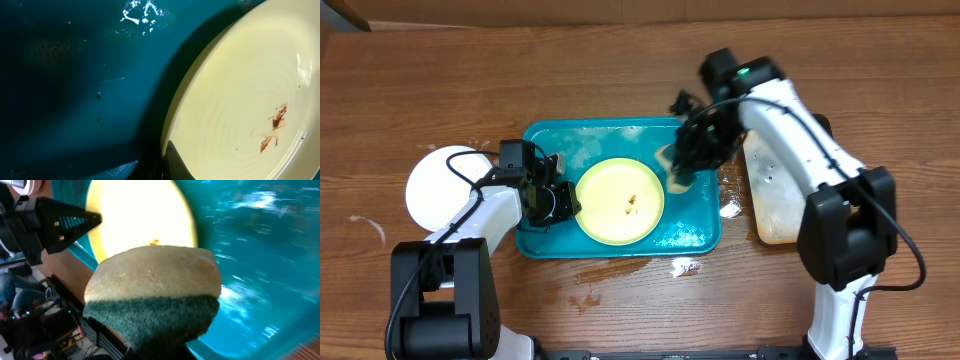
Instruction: Clean dirty plates on tray and stack at the side
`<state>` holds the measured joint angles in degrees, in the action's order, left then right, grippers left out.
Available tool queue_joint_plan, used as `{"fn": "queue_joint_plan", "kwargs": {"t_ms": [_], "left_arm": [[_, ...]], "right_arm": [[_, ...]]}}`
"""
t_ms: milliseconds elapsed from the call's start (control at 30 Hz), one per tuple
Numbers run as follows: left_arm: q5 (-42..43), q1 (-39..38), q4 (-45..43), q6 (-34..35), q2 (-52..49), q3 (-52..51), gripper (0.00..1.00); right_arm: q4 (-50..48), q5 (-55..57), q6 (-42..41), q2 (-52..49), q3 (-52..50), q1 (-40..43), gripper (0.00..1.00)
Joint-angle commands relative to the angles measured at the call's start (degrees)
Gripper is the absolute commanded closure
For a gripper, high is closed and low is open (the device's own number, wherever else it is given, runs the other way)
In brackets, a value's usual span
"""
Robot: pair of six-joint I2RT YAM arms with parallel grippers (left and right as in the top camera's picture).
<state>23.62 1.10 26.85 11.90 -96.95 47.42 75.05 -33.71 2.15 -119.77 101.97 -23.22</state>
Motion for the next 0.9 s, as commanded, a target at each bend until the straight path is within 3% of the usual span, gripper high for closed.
{"fn": "queue_joint_plan", "kwargs": {"t_ms": [0,600,867], "left_arm": [[0.4,-0.4,0.3,0.6,-1.2,1.1,0.96],[0.2,-2.5,0.5,1.5,-1.2,1.3,0.96],[-2.8,-7.5,1.2,4.1,-1.2,2.9,0.96]], "right_arm": [[-2.9,-0.5,-5.3,0.7,-2.4,-1.7,0.96],[-29.8,3.3,-24.6,0.1,-19.1,-12.3,0.96],[-31.6,18.9,-39.3,0.1,-19.5,-15.3,0.96]]}}
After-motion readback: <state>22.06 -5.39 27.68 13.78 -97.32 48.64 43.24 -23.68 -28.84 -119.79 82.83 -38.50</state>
